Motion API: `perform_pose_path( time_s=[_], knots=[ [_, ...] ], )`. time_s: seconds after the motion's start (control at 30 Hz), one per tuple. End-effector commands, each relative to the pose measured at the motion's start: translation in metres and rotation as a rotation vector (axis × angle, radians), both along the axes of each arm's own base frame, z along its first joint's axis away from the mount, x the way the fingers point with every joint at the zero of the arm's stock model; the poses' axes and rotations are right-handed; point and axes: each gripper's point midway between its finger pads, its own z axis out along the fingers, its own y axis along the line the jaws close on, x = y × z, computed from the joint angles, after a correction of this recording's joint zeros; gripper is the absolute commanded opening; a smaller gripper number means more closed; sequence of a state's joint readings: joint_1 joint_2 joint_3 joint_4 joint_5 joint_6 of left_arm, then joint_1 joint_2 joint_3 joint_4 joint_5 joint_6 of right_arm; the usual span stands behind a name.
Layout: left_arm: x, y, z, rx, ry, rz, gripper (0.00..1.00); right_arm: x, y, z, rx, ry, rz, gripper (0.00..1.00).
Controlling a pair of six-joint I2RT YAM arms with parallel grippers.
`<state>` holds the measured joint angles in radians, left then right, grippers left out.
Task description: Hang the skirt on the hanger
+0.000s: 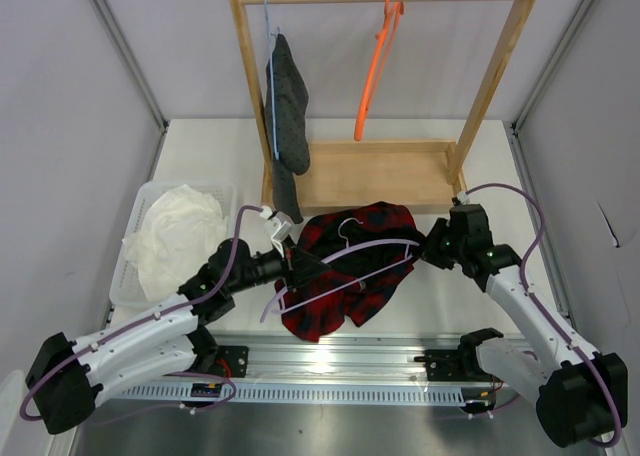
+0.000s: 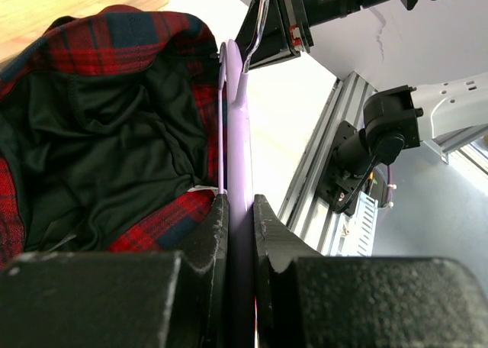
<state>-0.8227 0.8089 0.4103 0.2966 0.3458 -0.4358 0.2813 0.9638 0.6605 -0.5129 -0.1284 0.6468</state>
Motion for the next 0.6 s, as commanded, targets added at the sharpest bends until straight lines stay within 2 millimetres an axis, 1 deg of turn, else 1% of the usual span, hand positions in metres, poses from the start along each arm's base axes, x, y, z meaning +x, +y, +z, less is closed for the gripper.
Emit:
perform_pose_path(
  time_s=[0.0, 0.27, 0.43, 0.57],
  knots=[
    [0.001, -0.007, 0.048, -0.099, -0.109, -0.028, 0.0, 0.014, -0.001, 0.013, -0.02, -0.063, -0.01, 0.2],
    [0.002, -0.01, 0.049, -0.095, -0.104, -0.035, 0.0, 0.018, -0.003, 0.022, -0.074, -0.095, -0.01, 0.2],
    [0.004, -0.013, 0.052, -0.095, -0.106, -0.036, 0.0, 0.013, 0.001, 0.029, -0.087, -0.119, 0.014, 0.22],
    [0.006, -0.014, 0.049, -0.087, -0.098, -0.035, 0.0, 0.015, -0.004, 0.031, -0.102, -0.138, -0.007, 0.24]
  ],
)
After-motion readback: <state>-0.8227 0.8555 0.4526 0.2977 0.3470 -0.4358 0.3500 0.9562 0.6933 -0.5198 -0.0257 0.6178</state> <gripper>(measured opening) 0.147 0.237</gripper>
